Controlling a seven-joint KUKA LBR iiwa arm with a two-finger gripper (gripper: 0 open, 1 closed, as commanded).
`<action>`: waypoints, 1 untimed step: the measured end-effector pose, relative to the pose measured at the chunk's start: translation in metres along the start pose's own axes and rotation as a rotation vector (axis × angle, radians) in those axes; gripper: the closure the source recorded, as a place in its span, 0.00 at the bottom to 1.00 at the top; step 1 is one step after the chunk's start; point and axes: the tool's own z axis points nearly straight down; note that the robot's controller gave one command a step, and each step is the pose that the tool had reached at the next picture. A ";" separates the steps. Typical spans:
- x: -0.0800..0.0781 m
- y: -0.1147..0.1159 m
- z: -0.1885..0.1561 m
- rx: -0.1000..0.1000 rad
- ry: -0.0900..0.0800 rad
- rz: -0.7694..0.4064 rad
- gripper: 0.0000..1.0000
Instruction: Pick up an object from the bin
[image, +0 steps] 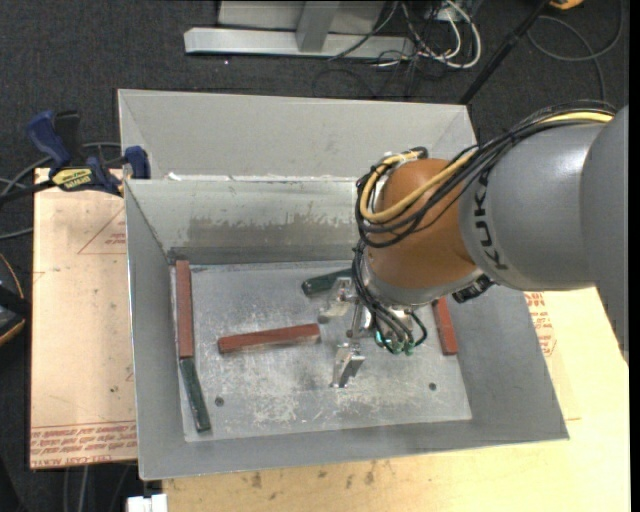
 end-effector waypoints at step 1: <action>-0.002 0.000 -0.004 -0.001 -0.008 0.002 0.00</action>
Offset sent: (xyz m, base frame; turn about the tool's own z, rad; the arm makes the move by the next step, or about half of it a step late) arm 0.0254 0.0695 -0.0593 0.0377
